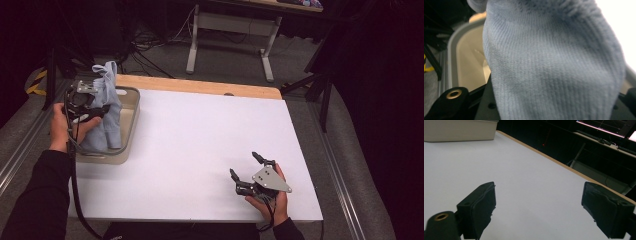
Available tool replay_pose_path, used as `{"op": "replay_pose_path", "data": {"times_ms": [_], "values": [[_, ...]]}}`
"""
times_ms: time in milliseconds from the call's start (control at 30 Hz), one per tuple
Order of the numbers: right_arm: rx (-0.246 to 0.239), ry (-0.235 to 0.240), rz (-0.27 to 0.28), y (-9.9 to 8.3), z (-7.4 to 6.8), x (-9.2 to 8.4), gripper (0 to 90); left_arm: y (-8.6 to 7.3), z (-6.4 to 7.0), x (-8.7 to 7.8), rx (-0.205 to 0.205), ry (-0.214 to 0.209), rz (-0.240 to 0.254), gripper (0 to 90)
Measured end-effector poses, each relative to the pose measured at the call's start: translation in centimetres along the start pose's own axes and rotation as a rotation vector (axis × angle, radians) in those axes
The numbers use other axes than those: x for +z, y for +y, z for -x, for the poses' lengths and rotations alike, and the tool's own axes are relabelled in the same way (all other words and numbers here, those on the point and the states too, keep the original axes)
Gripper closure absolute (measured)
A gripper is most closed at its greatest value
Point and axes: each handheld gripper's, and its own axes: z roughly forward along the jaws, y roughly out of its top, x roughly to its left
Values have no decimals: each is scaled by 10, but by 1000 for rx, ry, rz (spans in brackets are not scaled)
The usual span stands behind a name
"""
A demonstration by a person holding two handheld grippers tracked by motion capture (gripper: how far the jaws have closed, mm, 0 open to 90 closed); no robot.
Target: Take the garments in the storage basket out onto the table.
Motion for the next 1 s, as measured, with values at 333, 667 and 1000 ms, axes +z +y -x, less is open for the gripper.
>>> {"op": "replay_pose_path", "data": {"times_ms": [333,667,1000], "values": [[7,-10,4,0,2,-1,122,6,15,-15,30,-12,131,622],[11,-13,7,0,3,-2,122,16,36,-26,72,-41,196,622],[12,-19,11,1,4,-3,122,25,60,-39,117,-85,248,622]]}}
